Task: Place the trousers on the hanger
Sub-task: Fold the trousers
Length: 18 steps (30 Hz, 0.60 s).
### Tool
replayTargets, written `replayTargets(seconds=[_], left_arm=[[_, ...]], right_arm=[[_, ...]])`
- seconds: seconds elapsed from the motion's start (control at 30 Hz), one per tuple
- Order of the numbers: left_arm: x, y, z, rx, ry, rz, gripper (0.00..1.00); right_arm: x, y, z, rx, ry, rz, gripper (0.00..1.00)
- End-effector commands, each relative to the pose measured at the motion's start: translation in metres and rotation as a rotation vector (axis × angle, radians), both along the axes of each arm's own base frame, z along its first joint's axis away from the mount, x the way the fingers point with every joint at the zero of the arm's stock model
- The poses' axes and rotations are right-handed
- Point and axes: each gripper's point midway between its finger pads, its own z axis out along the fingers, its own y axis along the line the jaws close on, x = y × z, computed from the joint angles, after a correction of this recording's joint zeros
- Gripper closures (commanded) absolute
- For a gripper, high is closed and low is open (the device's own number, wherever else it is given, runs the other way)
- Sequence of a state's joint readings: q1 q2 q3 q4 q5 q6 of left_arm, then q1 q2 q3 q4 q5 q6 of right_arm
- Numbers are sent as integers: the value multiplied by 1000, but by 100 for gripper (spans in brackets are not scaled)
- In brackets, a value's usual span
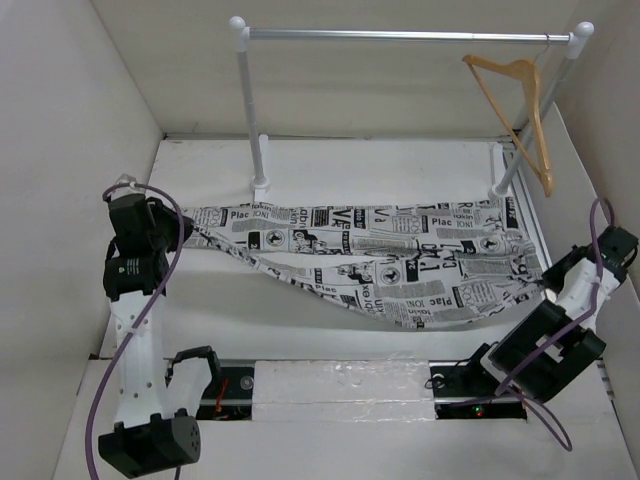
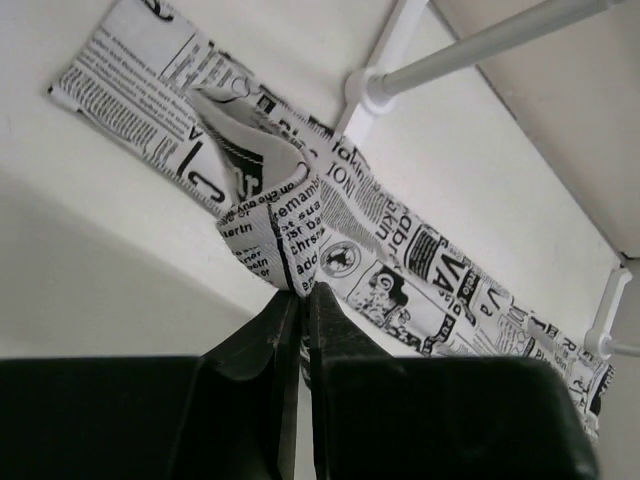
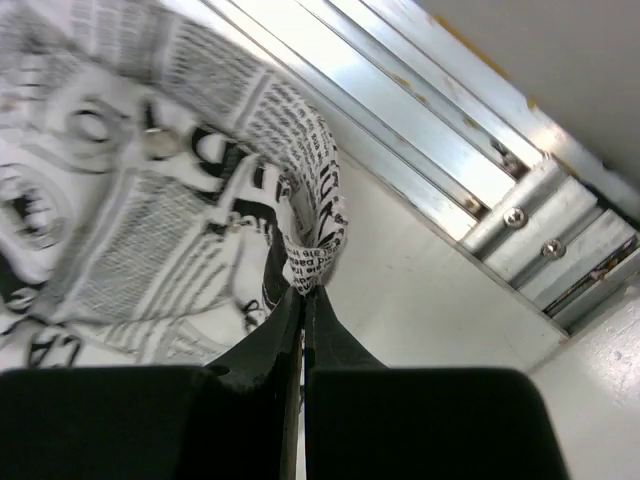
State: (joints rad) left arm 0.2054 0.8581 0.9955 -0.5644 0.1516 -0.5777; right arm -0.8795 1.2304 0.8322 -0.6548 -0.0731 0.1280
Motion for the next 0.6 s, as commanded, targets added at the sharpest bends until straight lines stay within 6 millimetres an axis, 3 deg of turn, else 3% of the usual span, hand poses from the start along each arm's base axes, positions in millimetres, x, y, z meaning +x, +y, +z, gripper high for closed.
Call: replayTargets(seconds=[0.0, 0.07, 0.1, 0.13, 0.17, 0.27, 0.3, 0.33, 0.47, 0.5, 0.53, 0.57], left_arm=[[11, 14, 13, 41, -21, 45, 100], [16, 22, 11, 64, -5, 77, 100], [22, 31, 13, 87, 6, 111, 100], [22, 31, 13, 87, 6, 111, 100], [22, 43, 14, 120, 17, 165, 100], [29, 61, 12, 159, 27, 250, 100], [34, 65, 14, 166, 5, 267, 100], [37, 68, 16, 175, 2, 284, 100], [51, 90, 11, 227, 71, 368, 100], [59, 92, -2, 226, 113, 363, 100], [63, 92, -4, 216, 120, 365, 100], [68, 91, -8, 206, 126, 360, 100]], right_arm=[[36, -8, 58, -91, -115, 18, 100], [60, -12, 86, -114, -194, 43, 100], [92, -7, 102, -124, -262, 80, 100], [92, -7, 102, -126, -261, 79, 100], [105, -7, 109, -136, -291, 84, 100], [160, 2, 121, -122, -367, 135, 100], [176, 1, 136, -126, -401, 150, 100], [195, 6, 119, -81, -378, 182, 100], [249, -2, 119, -69, -423, 230, 100], [258, -5, 118, -60, -433, 233, 100], [274, -5, 129, -67, -473, 258, 100], [284, -8, 113, -45, -455, 260, 100]])
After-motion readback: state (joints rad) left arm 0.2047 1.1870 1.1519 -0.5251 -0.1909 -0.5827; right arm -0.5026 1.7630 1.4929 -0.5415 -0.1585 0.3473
